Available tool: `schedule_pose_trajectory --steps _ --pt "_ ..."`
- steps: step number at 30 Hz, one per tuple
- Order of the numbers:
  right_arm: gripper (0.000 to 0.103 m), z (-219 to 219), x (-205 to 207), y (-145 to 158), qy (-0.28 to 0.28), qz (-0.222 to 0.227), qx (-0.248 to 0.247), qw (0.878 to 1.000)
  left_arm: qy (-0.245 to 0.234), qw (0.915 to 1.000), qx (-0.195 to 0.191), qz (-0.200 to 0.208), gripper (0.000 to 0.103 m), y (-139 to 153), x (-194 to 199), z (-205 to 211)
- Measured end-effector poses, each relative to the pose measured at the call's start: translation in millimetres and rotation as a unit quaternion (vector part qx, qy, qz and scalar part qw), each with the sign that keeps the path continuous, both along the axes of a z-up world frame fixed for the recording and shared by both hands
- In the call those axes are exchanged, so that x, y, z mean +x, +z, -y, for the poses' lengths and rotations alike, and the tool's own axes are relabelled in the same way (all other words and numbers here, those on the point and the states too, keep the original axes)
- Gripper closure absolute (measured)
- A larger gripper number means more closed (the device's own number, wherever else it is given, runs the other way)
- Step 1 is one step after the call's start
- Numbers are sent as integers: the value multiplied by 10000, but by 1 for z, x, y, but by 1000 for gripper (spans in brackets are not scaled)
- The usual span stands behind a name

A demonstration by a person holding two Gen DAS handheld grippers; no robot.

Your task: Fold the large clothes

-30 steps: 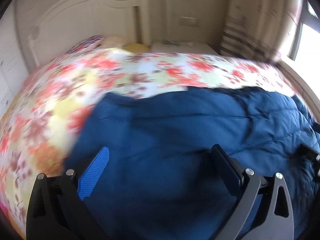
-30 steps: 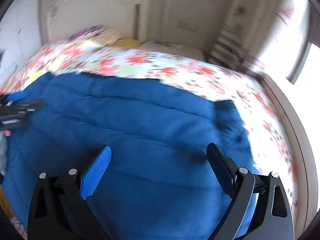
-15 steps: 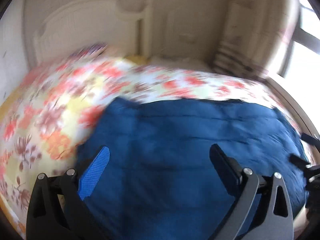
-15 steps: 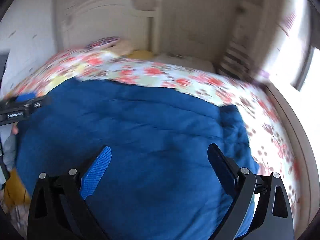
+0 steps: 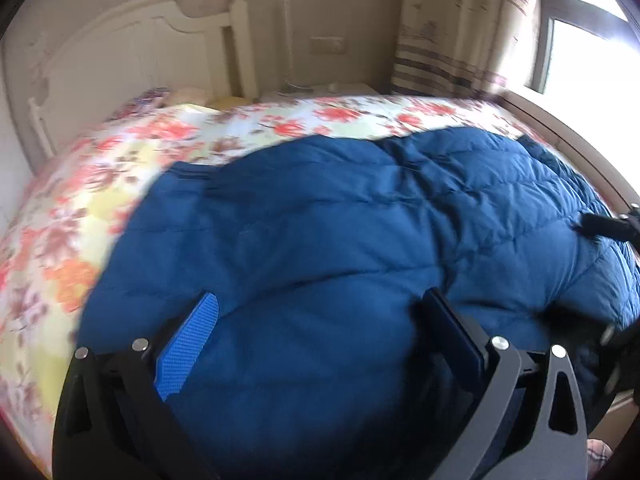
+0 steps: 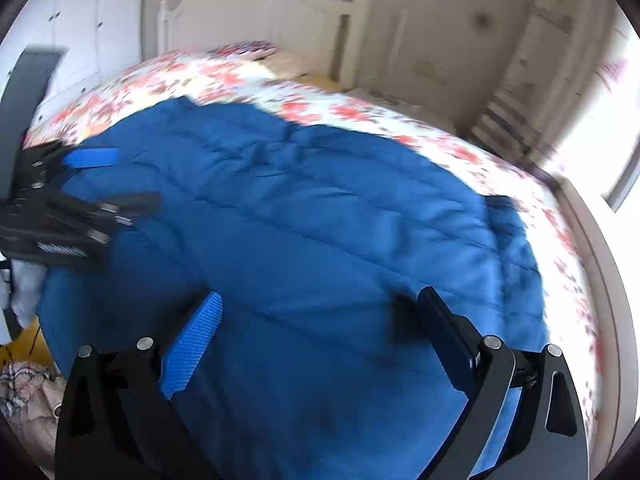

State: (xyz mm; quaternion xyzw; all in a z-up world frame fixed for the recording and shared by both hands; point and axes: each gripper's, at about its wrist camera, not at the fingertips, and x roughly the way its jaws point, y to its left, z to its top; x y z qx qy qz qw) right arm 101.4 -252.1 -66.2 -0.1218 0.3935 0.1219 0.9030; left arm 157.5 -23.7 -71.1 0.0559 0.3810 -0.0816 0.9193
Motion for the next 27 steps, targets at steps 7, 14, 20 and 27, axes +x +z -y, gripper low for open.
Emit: schedule_pose_trajectory --steps 7,14,20,27 --pt "10 94 -20 -15 -701 -29 992 9926 800 9964 -265 -21 2 -9 -20 -91" --pt "11 67 -31 -1 -978 152 463 9940 848 9964 31 10 2 -11 -22 -90" --pt "11 -1 -49 4 125 401 204 9989 833 9965 -9 27 2 -14 -22 -88" --pt "8 7 -41 -13 107 168 482 9986 802 9967 -93 53 2 -14 -23 -89"
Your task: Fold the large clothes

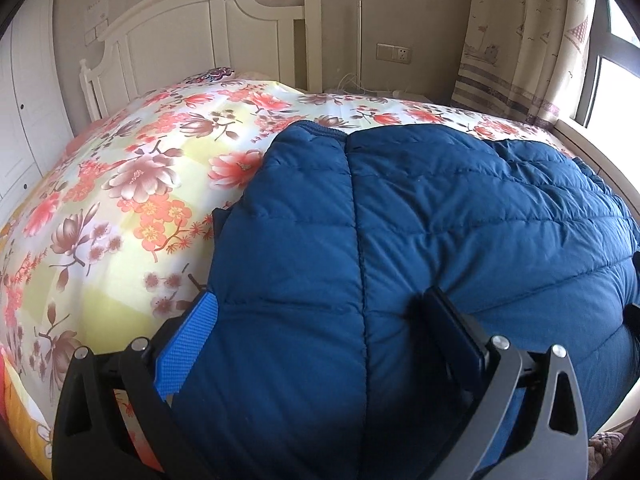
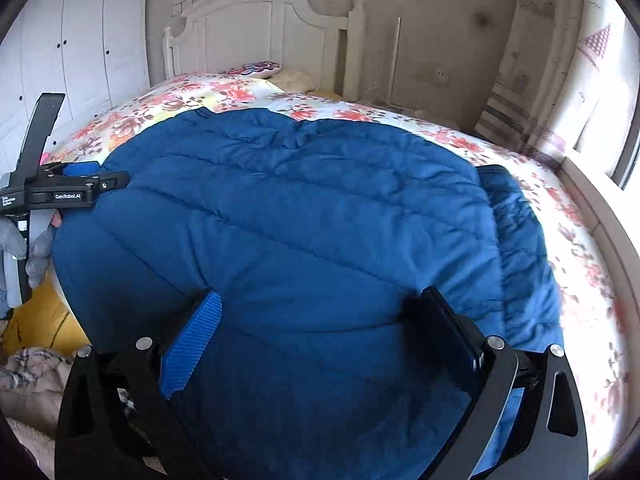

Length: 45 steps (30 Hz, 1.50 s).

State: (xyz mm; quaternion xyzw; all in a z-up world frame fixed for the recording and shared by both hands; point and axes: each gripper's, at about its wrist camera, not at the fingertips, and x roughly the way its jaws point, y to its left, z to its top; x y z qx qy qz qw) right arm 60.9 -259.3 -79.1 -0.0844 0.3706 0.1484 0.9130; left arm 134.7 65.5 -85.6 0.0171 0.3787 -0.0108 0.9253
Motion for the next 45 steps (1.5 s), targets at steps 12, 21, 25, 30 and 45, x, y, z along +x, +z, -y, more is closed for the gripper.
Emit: schedule_pose_trajectory --steps 12,21,25,30,45 --pt "8 -7 -26 17 52 291 96 9995 -1099 9923 195 530 2 33 -55 84" --pt "6 -12 -21 -7 79 224 -141 9996 -1377 9895 413 163 2 -9 -47 99" --pt "6 8 -25 4 -224 271 -207 9992 -1311 9906 394 64 2 -1 -52 88" --pt "6 78 -37 -1 -935 172 158 9953 -399 9986 51 356 2 15 -58 22" --pt "4 117 -44 -22 -1124 -74 969 9889 -141 9997 182 34 2 -7 -43 -1"
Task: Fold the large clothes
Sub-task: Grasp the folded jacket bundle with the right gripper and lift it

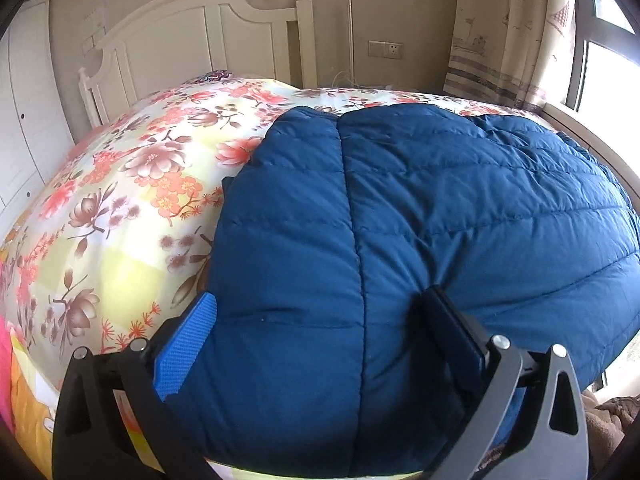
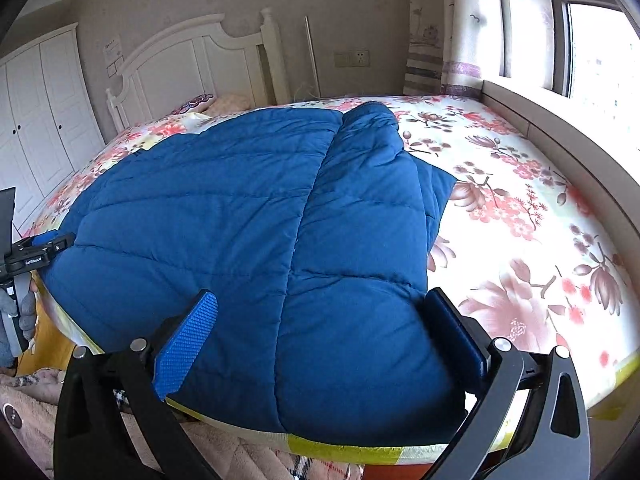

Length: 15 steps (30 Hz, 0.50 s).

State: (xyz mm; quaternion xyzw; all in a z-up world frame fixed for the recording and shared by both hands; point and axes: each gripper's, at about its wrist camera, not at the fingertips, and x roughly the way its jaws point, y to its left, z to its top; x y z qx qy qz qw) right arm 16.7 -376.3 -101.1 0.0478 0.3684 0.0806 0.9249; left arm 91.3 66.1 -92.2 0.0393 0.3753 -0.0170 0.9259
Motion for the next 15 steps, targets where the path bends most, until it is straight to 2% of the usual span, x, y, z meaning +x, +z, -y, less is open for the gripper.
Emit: schedule_pose_trajectory --steps 4,6,10,15 --pt "5 5 -3 6 32 -104 61 9999 -30 10000 -16 8 2 -1 -1 -1" --pt "5 14 -12 15 -181 47 74 9998 -42 10000 -15 4 2 0 -2 -1" --pt "5 61 -46 21 -636 422 872 9933 -37 10000 -15 10 2 0 -2 -1" --pt "7 99 -84 1 -980 291 1536 9828 -45 10000 -18 15 2 -1 -2 -2"
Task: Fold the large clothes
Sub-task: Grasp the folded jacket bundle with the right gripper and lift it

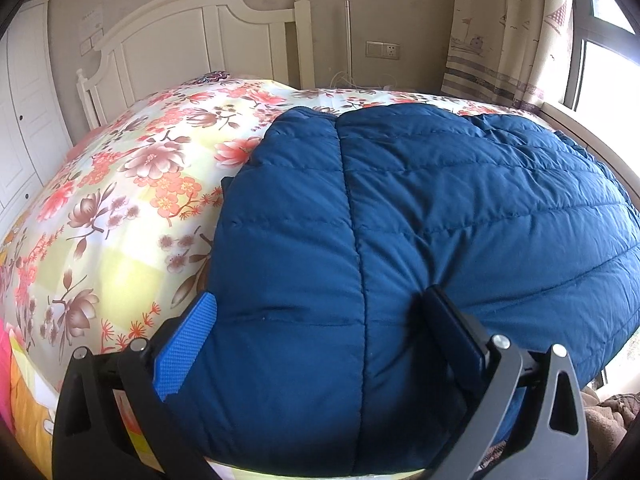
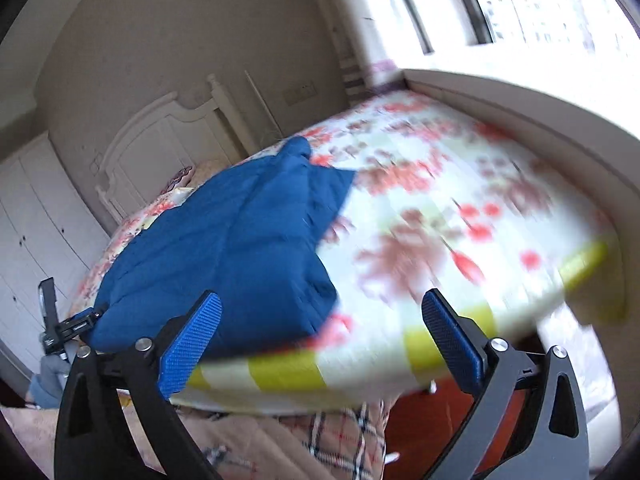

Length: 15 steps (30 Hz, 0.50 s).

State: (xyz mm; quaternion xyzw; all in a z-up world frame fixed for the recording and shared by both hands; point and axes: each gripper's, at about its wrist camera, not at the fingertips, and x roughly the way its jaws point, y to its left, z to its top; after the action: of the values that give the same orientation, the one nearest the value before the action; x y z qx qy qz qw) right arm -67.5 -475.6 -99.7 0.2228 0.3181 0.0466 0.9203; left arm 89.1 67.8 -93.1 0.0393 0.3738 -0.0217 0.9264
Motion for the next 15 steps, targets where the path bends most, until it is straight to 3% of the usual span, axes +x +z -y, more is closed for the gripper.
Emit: schedule_pose_trajectory --steps 5,11,15 --pt "12 -11 -9 -16 393 -73 332 9986 8 10000 7 -9 2 1 -1 0" --pt "12 -54 23 -19 1029 -96 626 9927 3 10000 0 -1 2 0 -1 0" --pt "11 -74 52 -16 980 -294 626 9928 -6 10000 -1 7 2 1 -1 0"
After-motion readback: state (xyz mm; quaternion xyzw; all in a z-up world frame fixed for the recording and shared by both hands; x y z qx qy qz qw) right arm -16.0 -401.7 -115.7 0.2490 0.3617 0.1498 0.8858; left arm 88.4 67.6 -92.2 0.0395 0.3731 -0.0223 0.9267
